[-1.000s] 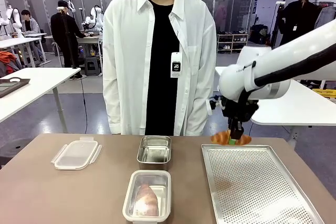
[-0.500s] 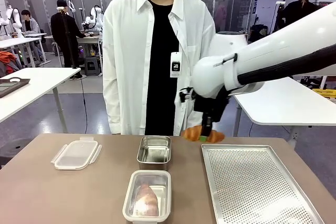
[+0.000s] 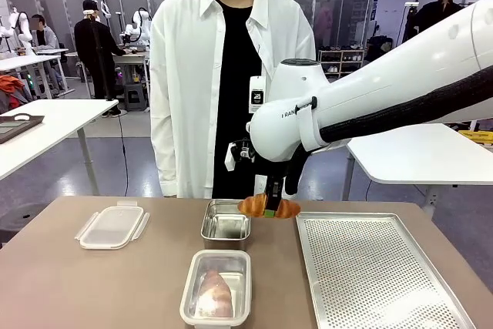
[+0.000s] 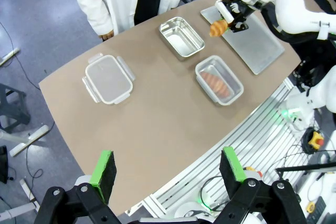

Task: Place the bread into the airtight container.
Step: Pick up a Butter Roll and place it into an empty Airtight Container.

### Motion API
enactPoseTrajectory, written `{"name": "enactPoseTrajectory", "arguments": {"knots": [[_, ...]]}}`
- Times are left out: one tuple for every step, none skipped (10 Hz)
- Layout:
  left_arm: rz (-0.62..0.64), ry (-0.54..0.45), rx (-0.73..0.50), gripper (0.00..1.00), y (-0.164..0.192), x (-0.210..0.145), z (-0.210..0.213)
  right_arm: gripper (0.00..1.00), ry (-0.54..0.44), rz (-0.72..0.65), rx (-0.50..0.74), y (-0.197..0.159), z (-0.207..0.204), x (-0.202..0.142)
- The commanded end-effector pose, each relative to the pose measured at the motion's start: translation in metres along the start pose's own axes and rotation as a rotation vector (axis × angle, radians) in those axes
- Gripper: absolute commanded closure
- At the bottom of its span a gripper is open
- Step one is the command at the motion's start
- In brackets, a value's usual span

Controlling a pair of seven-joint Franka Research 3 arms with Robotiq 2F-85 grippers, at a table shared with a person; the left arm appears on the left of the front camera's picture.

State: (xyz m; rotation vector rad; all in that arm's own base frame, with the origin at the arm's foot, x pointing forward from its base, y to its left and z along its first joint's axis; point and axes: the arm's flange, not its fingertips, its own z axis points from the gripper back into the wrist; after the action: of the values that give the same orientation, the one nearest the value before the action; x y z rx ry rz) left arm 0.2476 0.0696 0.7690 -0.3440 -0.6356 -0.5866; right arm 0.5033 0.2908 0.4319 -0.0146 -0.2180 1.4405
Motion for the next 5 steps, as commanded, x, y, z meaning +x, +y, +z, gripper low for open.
{"name": "enactPoseTrajectory", "arguments": {"knots": [[-0.017, 0.002, -0.001, 0.0, -0.0004, 0.0006, 0.0016, 0.59, 0.004, -0.007, 0.004, 0.0012, 0.0, -0.0016], [-0.017, 0.002, -0.001, 0.0, -0.0004, 0.0006, 0.0016, 0.59, 0.004, -0.007, 0.004, 0.0012, 0.0, -0.0016], [-0.017, 0.002, -0.001, 0.0, -0.0004, 0.0006, 0.0016, 0.59, 0.004, -0.007, 0.004, 0.0012, 0.0, -0.0016], [-0.017, 0.002, -0.001, 0.0, -0.0004, 0.0006, 0.0016, 0.59, 0.004, -0.007, 0.004, 0.0012, 0.0, -0.0016], [-0.017, 0.002, -0.001, 0.0, -0.0004, 0.0006, 0.0016, 0.59, 0.004, -0.007, 0.004, 0.0012, 0.0, -0.0016]]}}
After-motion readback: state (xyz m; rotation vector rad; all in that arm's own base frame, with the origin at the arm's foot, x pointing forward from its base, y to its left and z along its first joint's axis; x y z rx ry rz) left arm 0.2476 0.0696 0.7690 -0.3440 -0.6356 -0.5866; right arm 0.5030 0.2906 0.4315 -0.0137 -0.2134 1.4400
